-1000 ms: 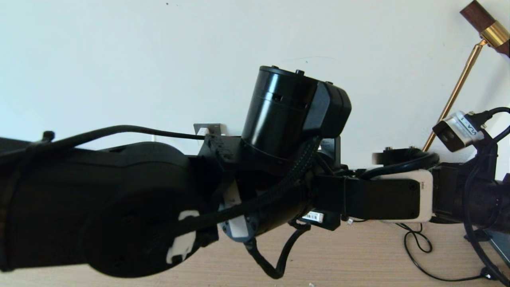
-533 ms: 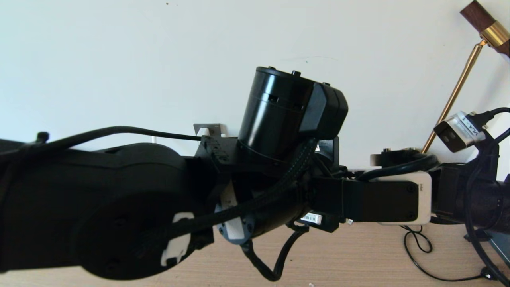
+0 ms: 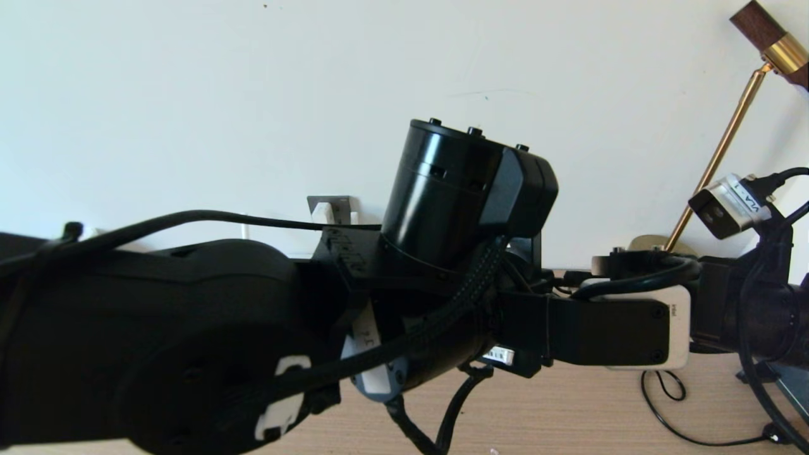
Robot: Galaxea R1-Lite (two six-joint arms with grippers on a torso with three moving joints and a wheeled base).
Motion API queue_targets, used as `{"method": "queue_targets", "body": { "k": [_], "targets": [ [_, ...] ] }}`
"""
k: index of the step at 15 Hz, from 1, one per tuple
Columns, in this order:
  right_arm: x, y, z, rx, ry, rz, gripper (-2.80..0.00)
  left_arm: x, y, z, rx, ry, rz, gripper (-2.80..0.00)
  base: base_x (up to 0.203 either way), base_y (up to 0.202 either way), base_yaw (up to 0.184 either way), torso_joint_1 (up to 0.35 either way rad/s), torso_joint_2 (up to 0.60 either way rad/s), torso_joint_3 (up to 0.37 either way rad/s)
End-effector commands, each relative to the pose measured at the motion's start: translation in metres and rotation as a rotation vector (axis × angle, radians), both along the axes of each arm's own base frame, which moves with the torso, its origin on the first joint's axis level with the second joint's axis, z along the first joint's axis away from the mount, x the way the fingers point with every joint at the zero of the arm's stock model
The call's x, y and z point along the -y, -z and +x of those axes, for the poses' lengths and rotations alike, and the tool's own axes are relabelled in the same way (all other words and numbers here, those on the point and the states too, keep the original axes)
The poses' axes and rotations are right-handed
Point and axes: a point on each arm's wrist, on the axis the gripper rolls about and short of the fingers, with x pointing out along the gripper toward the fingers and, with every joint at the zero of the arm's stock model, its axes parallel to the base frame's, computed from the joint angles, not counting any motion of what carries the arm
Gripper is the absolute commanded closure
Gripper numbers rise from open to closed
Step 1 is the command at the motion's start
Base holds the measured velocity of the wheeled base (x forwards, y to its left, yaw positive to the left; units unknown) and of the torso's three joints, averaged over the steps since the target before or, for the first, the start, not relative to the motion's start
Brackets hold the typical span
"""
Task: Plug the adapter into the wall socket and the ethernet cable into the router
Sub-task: Hand it to the other hand
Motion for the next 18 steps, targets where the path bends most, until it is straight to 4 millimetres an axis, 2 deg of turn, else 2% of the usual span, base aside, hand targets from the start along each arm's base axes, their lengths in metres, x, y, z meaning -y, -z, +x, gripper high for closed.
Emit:
{"method": "queue_targets", "body": {
  "k": [1, 5, 6, 9, 13, 16, 18],
  "targets": [
    [0.000, 0.001, -0.001, -0.001, -0.004, 0.003, 0.00, 0.002, 0.001, 0.000, 0.007, 0.005, 0.000, 0.00, 0.000, 0.000, 0.000, 0.000, 0.00, 0.000],
    [0.000, 0.003, -0.002, -0.014, -0.005, 0.001, 0.00, 0.002, 0.002, 0.000, 0.011, 0.006, -0.011, 0.00, 0.000, 0.000, 0.000, 0.000, 0.00, 0.000],
    [0.001, 0.004, -0.002, -0.018, -0.005, 0.001, 0.00, 0.002, 0.002, 0.000, 0.011, 0.006, -0.011, -2.80, 0.000, 0.000, 0.000, 0.000, 0.00, 0.000],
    [0.001, 0.006, -0.004, -0.032, -0.002, 0.003, 0.00, 0.000, 0.008, -0.002, 0.015, 0.006, -0.005, -2.80, 0.000, 0.000, 0.000, 0.000, 0.00, 0.000],
    [0.002, 0.006, -0.003, -0.137, 0.047, 0.062, 0.00, -0.026, 0.003, -0.014, 0.033, 0.003, -0.002, -2.80, 0.000, 0.000, 0.000, 0.000, 0.00, 0.000],
    [-0.001, -0.009, 0.004, -0.395, 0.054, 0.254, 0.00, -0.067, 0.010, -0.011, 0.050, -0.055, 0.051, -2.80, 0.000, 0.000, 0.000, 0.000, 0.00, 0.000],
    [-0.006, -0.020, 0.016, -0.565, 0.001, 0.357, 0.00, -0.092, 0.018, -0.007, 0.059, -0.076, 0.035, -2.80, 0.000, 0.000, 0.000, 0.000, 0.00, 0.000]
  ]
}}
